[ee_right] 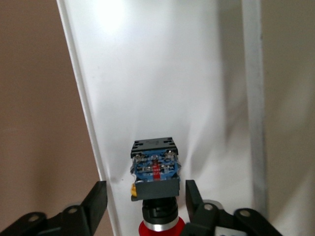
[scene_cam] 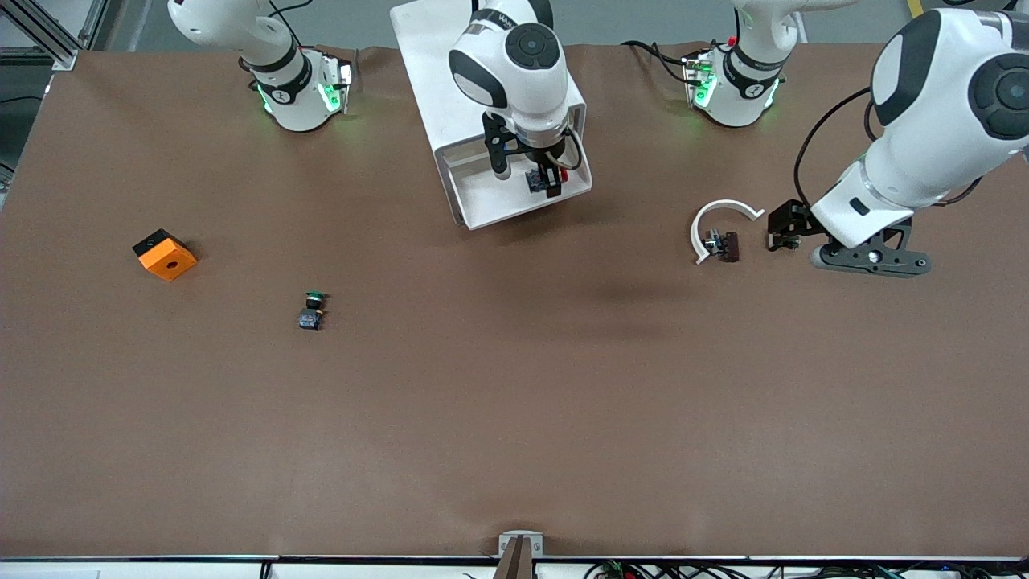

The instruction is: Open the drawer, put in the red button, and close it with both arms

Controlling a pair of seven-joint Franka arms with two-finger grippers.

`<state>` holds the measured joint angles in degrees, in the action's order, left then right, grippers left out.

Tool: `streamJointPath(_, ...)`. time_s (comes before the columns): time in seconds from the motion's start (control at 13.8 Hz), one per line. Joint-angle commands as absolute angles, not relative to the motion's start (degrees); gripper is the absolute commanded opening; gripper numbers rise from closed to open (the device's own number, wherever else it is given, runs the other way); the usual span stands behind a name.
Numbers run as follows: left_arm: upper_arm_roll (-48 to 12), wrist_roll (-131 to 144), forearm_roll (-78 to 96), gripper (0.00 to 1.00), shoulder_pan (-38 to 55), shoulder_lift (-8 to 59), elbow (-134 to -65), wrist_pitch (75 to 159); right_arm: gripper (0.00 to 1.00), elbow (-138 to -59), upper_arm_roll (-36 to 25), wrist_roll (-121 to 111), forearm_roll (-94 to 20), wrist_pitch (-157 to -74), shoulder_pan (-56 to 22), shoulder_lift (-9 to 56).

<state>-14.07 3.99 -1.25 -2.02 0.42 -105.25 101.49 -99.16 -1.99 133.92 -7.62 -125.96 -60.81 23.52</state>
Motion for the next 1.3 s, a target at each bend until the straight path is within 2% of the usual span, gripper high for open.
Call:
streamJointPath(0.0, -13.8, 6.23, -1.14, 1.0, -0.35, -0.62, -106.26, 101.95, 1.0, -97.3, -0.97, 134.48, -9.23, -120.95, -60.82, 23.55)
streamJointPath(0.51, -18.88, 10.45, 4.04, 1.0, 0.18, 3.42, -106.26, 103.7, 1.0, -91.68, -0.97, 132.28, -9.32, -118.31, -56.35, 23.64)
streamJointPath(0.94, -24.6, 22.4, 3.96, 1.0, 1.23, 11.5, -105.39, 110.56, 1.0, -84.04, -0.97, 123.16, -11.25, -107.87, -49.41, 23.64)
streamJointPath(1.23, -24.7, 30.83, 3.52, 1.0, 4.74, 18.36, -102.04, 113.19, 1.0, -80.16, -0.97, 109.46, -11.25, -102.14, -43.17, 23.29)
